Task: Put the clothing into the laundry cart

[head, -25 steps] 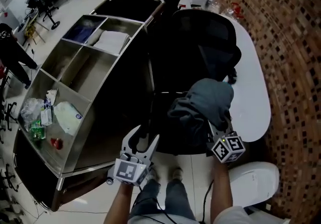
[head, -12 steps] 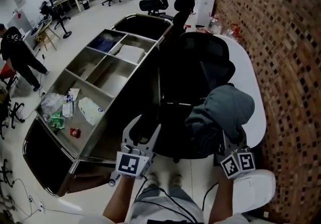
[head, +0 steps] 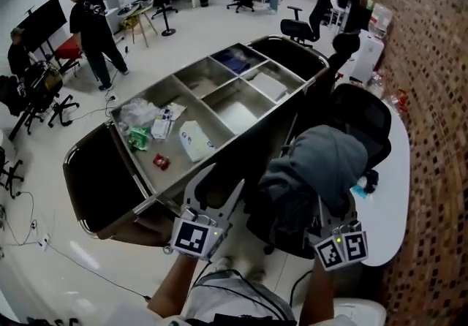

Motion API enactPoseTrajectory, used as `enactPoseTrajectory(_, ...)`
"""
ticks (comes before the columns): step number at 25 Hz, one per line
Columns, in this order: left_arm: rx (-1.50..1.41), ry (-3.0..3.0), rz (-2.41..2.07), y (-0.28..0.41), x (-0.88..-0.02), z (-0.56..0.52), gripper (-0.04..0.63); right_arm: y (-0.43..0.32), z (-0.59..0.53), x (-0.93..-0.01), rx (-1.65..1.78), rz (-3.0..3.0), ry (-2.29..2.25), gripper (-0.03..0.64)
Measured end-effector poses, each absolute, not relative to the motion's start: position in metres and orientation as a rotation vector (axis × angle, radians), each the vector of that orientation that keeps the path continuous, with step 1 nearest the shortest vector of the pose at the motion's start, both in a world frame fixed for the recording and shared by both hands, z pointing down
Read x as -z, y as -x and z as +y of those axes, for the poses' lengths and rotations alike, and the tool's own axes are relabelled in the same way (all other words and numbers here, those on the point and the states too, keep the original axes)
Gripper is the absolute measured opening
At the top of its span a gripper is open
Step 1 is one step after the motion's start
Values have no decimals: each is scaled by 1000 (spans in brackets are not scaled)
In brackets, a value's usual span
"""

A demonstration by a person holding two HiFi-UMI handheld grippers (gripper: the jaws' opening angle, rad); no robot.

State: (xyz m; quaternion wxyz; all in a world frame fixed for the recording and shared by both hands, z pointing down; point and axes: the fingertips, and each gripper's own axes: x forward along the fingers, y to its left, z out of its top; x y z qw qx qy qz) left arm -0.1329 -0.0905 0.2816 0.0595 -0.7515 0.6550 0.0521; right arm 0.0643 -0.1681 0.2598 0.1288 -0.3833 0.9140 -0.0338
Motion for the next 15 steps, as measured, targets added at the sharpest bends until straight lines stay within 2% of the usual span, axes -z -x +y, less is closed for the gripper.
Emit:
enactPoseTrajectory(8, -153, 1859, 2274, 239, -246, 9, 245, 88, -117, -198, 53, 2731, 545, 190)
enactPoseTrajectory(15, -63, 1482, 2498, 316, -239, 109, 245, 223, -47, -183, 73, 2750, 98, 190)
